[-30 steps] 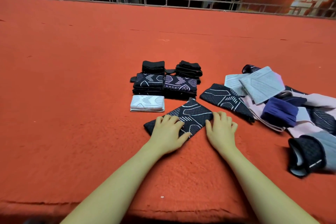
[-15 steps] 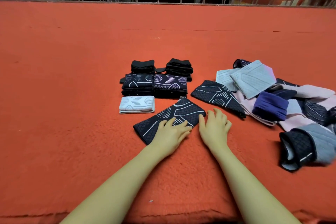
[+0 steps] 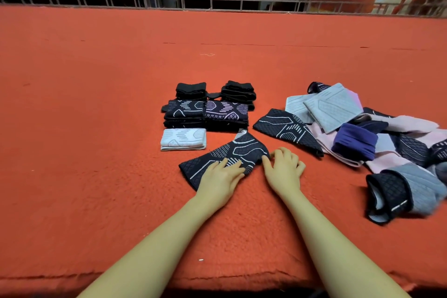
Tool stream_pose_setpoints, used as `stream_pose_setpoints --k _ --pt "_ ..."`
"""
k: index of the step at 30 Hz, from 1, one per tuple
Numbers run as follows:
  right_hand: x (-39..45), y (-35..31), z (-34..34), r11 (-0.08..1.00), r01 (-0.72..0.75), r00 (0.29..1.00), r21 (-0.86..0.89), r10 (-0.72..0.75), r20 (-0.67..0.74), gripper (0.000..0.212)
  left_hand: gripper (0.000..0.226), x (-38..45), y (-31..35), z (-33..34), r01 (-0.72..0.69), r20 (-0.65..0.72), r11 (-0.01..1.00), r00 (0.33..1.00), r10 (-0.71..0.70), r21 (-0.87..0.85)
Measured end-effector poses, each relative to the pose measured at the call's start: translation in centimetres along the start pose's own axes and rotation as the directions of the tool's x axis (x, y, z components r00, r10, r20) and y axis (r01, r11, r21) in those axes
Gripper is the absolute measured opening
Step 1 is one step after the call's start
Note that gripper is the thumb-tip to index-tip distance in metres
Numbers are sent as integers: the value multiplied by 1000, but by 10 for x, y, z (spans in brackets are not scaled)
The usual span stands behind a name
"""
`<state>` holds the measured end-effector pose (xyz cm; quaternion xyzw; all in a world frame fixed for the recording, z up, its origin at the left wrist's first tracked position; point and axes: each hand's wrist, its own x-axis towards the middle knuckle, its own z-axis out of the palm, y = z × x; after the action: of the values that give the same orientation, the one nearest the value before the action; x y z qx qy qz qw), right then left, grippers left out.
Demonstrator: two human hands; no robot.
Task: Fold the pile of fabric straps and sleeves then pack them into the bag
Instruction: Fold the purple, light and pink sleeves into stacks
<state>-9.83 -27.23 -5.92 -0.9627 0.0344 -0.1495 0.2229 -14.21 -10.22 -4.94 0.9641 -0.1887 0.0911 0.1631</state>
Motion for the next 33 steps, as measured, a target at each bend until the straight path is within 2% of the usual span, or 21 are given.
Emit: stream_pose_setpoints --k 2,4,6,8,10,12,14,17,20,23,25,28,33 --pt "-5 1 -3 991 9 995 132 4 -99 21 40 -3 -9 -1 -93 -80 995 992 95 22" --pt "-12 2 -6 978 2 981 208 39 -191 22 37 -6 -19 -5 -185 -86 980 978 191 70" --pt "-17 2 -8 985 -33 979 170 66 -191 31 37 -10 -30 -7 -274 -69 953 956 284 126" --pt "-20 3 -5 999 -35 991 18 37 -127 42 38 -16 -37 -9 -312 -20 939 948 318 146" --pt "-23 4 -3 992 -10 995 -124 -2 -99 52 44 -20 -33 -13 -276 26 955 961 275 111" --pt "-28 2 -2 982 -27 992 -185 4 -122 60 57 -21 -22 -18 -181 78 981 981 176 65" --pt "-30 -1 -3 981 -63 988 -184 36 -148 64 54 -21 -14 -16 -45 147 994 989 30 100" --pt "-30 0 -5 980 -64 996 -189 50 -78 65 52 -18 0 -9 91 226 984 966 -124 150" --pt "-28 2 -6 994 -12 1000 -109 9 -24 49 57 -13 8 -2 173 269 968 938 -219 183" --pt "-31 3 -5 994 96 988 58 -88 -125 25 59 -9 12 2 223 247 955 931 -269 197" --pt "-35 4 -5 973 194 965 122 -167 -202 17 60 -5 12 2 237 249 951 926 -283 201" --pt "-38 0 -11 935 311 922 172 -253 -292 15 62 1 11 -1 225 271 954 923 -274 197" --pt "-37 -11 -13 862 425 895 276 -354 -271 13 56 3 -7 -12 189 267 961 934 -239 200"
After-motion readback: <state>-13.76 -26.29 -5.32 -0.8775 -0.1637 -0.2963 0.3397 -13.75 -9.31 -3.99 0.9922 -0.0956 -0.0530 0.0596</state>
